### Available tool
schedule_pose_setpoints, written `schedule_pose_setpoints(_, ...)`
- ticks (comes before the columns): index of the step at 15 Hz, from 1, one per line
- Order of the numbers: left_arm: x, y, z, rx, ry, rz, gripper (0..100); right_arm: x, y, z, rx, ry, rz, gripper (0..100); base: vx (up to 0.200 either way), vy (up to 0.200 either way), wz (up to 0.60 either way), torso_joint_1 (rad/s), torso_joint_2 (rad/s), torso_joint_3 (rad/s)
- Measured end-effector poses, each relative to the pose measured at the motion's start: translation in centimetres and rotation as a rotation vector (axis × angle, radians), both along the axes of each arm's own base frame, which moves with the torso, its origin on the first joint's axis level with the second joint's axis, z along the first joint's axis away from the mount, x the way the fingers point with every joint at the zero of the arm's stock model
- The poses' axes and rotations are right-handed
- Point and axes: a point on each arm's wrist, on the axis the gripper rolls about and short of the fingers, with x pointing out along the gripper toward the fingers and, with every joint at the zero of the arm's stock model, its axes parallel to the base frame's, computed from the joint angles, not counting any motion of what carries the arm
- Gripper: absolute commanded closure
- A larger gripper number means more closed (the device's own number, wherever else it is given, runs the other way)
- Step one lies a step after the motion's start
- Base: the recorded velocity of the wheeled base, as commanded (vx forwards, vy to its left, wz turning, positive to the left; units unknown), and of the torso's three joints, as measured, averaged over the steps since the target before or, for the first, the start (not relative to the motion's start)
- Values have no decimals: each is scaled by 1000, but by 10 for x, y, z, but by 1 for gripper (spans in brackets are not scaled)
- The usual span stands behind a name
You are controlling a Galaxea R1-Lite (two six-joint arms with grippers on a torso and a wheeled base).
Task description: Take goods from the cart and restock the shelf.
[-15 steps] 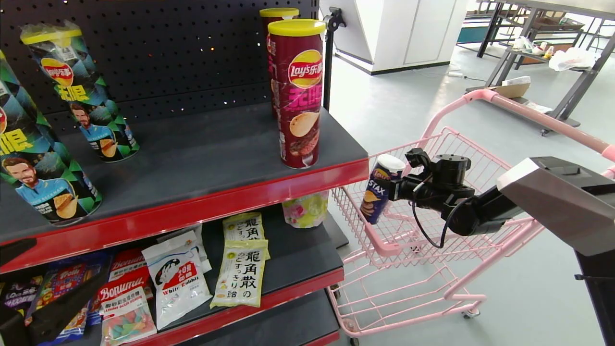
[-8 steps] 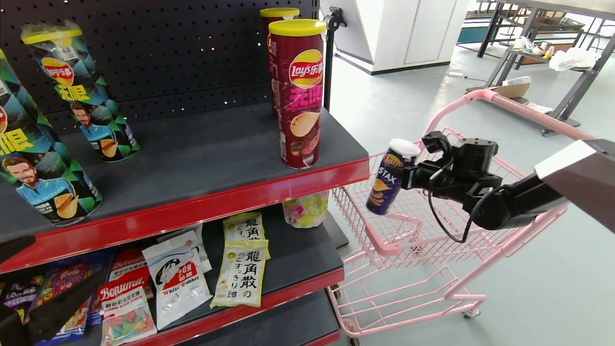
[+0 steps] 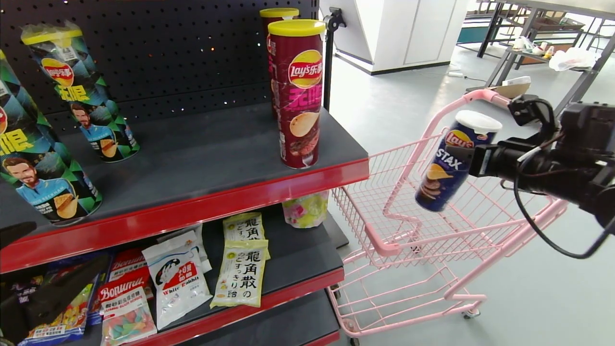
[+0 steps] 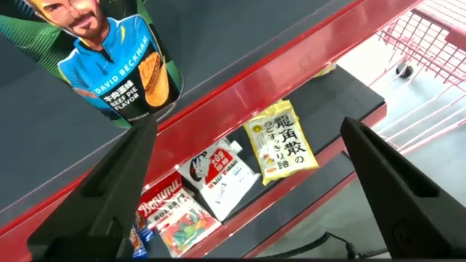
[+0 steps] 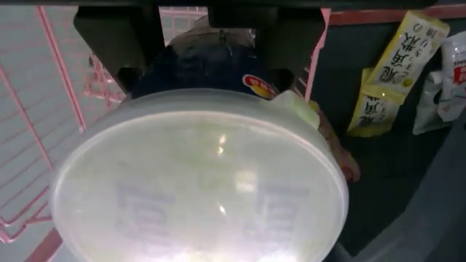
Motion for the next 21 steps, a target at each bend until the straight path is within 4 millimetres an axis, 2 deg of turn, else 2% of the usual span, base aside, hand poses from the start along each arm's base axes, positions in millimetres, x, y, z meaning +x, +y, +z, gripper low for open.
schedule_pose_setpoints(4,8,-2,8,34,-7,-18,0,-72,-2,39,-42,67,-22,100,0,0,0,0,0,0)
schedule_pose_setpoints(7,11,-2,8,76,-4,-26,0,-126,-5,40,-93,87,-13,100,0,0,0,0,0,0)
schedule_pose_setpoints(9,12,-2,8,78,-3,-26,0,-153,-7,37,-115,79,-6,100,-200,0,0,-2,2,7)
schedule_pose_setpoints(13,11,-2,8,95,-8,-18,0,-174,-9,42,-130,13,-11,100,-200,0,0,-1,4,4)
schedule_pose_setpoints(15,10,-1,8,97,-12,-20,0,-178,-10,44,-129,1,-15,100,0,0,0,0,0,0)
schedule_pose_setpoints(21,5,-1,7,100,-26,-23,0,-184,-10,41,-128,-5,-11,100,0,0,600,1,5,4)
